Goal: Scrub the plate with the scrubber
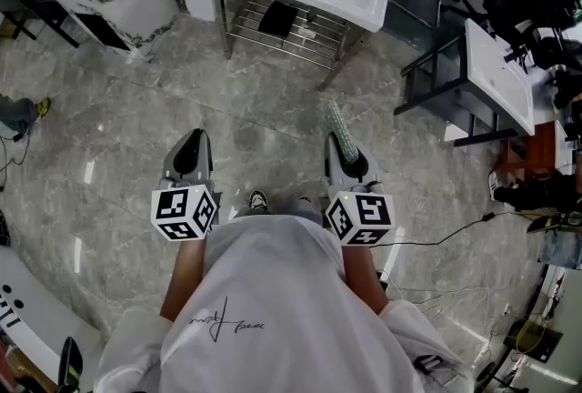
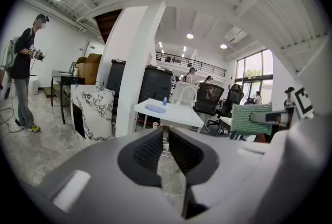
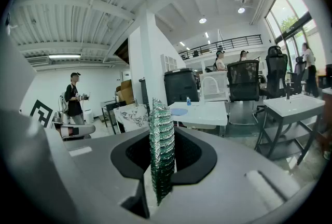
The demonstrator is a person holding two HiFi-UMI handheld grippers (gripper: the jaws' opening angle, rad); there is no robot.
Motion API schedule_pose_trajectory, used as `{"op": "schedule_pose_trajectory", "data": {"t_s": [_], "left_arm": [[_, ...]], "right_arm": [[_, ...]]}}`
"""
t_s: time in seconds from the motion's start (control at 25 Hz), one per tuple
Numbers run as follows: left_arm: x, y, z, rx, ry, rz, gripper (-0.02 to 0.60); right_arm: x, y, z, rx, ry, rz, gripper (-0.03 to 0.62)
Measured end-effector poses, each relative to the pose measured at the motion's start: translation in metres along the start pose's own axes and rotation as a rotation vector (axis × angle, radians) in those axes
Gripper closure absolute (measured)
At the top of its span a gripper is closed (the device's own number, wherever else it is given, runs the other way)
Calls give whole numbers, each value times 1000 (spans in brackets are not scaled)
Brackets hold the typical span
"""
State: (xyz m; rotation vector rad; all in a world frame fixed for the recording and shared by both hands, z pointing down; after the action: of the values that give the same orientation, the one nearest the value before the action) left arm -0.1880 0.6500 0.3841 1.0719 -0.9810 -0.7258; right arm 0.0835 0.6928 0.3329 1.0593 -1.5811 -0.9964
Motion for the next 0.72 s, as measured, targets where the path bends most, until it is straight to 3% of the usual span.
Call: {"op": "schedule_pose_trajectory", "data": {"t_s": [0.32, 0.72], "left_arm": [[4, -4, 14, -47, -1, -14, 548], [7, 22, 7, -13, 82, 74, 545]], "right_arm": [[11, 3, 6, 8, 24, 30, 545], [19, 16, 6, 62, 21, 73, 545]]}}
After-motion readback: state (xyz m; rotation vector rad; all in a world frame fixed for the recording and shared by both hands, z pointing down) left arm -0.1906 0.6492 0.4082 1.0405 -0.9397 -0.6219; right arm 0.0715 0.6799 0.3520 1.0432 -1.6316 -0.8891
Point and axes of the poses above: the fingertips, and each gripper's own axes: x forward along the fingers, z to its left, y out of its underside, the point moved 2 cm from there along -x, backward along the fingers, and after that the axes turned 4 degrees about x, right-handed, at the moved point
